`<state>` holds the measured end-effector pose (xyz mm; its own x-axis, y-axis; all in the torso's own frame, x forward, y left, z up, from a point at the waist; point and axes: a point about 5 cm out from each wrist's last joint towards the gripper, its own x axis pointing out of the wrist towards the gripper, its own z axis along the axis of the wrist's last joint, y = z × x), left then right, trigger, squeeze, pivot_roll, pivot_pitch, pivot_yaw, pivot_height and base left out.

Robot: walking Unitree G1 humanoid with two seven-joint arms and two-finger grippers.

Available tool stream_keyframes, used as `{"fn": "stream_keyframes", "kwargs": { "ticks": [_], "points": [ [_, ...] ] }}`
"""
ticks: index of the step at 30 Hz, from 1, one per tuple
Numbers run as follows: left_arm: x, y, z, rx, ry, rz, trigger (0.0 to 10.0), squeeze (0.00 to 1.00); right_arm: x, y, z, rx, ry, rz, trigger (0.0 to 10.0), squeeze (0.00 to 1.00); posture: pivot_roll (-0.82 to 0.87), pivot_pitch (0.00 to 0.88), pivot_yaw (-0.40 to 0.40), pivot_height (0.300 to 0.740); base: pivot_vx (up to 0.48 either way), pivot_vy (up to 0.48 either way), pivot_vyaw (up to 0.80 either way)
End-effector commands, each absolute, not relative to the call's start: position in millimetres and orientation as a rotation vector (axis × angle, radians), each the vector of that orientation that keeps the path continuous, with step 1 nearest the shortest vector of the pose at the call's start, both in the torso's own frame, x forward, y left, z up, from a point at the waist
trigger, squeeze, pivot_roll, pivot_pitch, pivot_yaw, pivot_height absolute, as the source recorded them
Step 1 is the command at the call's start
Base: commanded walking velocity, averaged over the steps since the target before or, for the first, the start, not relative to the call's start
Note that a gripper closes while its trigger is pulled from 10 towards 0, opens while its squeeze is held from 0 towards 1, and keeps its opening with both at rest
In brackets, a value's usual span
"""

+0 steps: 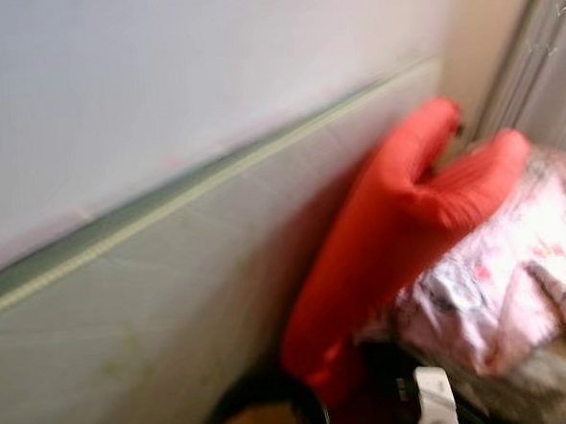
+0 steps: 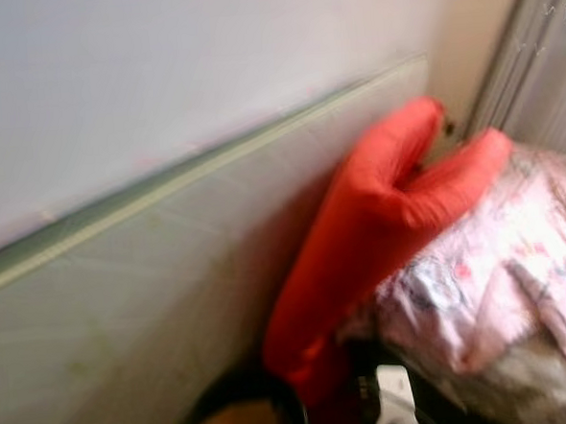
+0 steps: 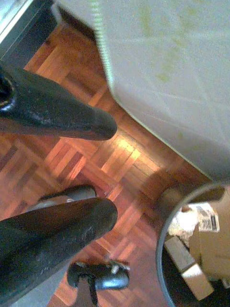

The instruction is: Clean up the room

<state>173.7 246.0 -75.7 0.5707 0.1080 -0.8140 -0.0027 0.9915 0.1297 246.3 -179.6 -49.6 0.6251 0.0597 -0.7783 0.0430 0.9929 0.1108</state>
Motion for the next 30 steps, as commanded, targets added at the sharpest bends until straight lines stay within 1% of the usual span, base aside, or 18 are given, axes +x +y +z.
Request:
{"fn": "stream_keyframes", "kwargs": {
  "ticks": [1,4,8,20,30],
  "points": [
    [179.5,238.2,-75.3,0.118,0.954,0.048,10.0,0.00,247.2,-183.0,-48.6,0.124,0.894,-0.004,10.0,0.00,0.07,0.000,-0.019,0.740,0.000,0.000,-0.78],
    [181.6,235.2,-75.1,0.121,0.951,0.041,10.0,0.00,247.2,-183.1,-48.6,0.123,0.894,-0.003,10.0,0.00,0.07,0.000,-0.019,0.740,0.000,0.000,-0.78],
    [183.0,232.7,-75.1,0.122,0.949,0.036,10.0,0.00,247.5,-183.2,-48.4,0.124,0.889,-0.006,10.0,0.00,0.07,0.000,-0.022,0.740,0.000,-0.281,-0.78],
    [178.9,240.3,-74.6,0.128,0.945,0.031,10.0,0.00,248.5,-183.6,-47.6,0.142,0.864,-0.038,10.0,0.00,0.07,0.000,-0.020,0.740,0.000,-0.282,0.00],
    [193.0,230.9,-70.5,0.129,0.926,0.017,10.0,0.00,249.2,-183.7,-47.1,0.147,0.856,-0.049,10.0,0.00,0.07,0.000,-0.021,0.740,0.000,-0.281,0.00]
  ]
}}
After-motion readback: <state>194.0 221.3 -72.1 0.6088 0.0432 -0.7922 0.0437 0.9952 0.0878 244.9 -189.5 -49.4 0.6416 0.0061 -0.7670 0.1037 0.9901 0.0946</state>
